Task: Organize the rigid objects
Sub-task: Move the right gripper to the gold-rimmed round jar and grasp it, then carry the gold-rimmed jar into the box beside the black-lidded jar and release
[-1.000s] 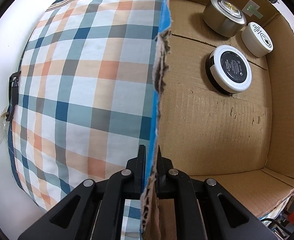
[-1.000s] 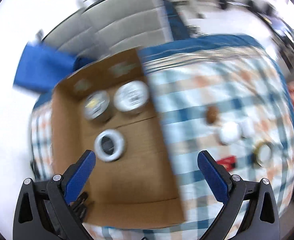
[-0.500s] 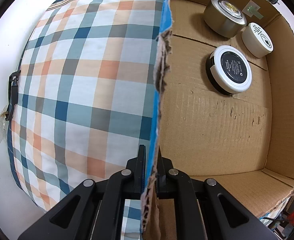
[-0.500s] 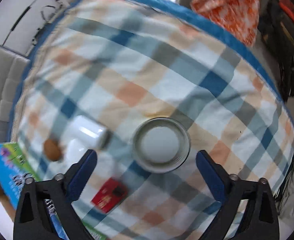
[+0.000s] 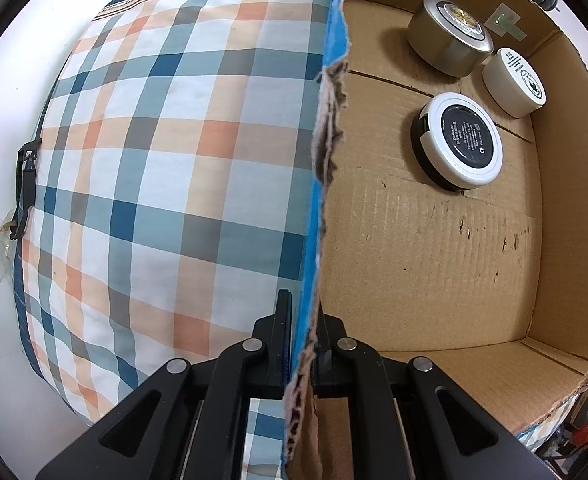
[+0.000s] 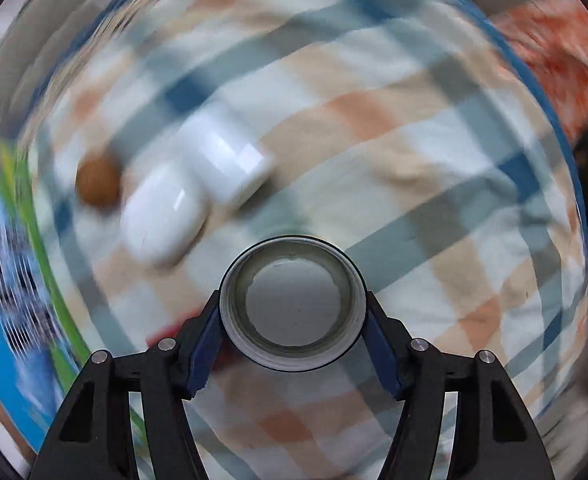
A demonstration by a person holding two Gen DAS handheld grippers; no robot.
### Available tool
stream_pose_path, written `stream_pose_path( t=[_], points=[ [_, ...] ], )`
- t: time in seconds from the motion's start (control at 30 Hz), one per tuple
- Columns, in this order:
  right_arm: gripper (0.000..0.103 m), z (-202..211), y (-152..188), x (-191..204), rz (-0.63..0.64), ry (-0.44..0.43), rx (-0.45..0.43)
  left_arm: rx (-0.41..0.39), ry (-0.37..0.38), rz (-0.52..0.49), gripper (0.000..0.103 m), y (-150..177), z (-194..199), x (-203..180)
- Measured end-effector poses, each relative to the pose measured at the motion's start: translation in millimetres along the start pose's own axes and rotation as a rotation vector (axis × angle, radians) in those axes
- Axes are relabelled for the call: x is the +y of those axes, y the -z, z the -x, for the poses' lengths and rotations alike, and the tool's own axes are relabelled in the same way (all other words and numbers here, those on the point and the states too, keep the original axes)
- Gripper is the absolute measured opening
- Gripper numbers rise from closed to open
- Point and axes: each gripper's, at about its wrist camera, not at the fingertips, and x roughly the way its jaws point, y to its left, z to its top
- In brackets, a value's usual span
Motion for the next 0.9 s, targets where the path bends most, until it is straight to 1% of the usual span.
stream_pose_path(
  t=[0.1,0.17,0.23,0.37,0.4,0.43,0.53,0.63,0.7,0.8,0.9],
  points=[
    [0.072,-1,-1,2,0.012,0.018,0.004,0.0,0.0,-0.003,0.005,0,0,0],
    [0.078,-4,-4,-1,-0.015,0.009,0.024,0.001,-0.001,-0.004,0.005,0,1,0],
    [0.08,-6,-9,-6,-0.032,0.005,0.032,0.0,-0.002,-0.005,0.005,-1,1,1],
    [0.079,-9,-14,-15,-0.072,-0.014,0.038,0.0,-0.003,-0.008,0.005,-1,1,0],
    [0.077,-9,-15,-16,-0.078,-0.018,0.034,0.0,-0.003,-0.008,0.005,-1,1,0],
    [0.07,-8,-16,-17,-0.084,-0.024,0.029,0.0,-0.003,-0.009,0.005,-1,1,0],
    [0.07,-1,-16,-20,-0.067,0.001,0.024,-0.001,-0.005,-0.014,0.005,-1,1,-2],
    [0.07,18,-10,-1,-0.027,0.011,-0.011,-0.001,-0.006,-0.015,0.005,-2,2,-3],
    [0.07,35,-1,12,0.007,-0.016,-0.023,-0.001,-0.006,-0.015,0.005,-2,2,-4],
    [0.07,70,13,40,0.085,-0.096,-0.048,-0.001,-0.01,-0.018,0.005,-2,2,-6],
    [0.07,102,25,70,0.179,-0.153,-0.082,-0.002,-0.011,-0.017,0.005,-2,2,-7]
  ],
)
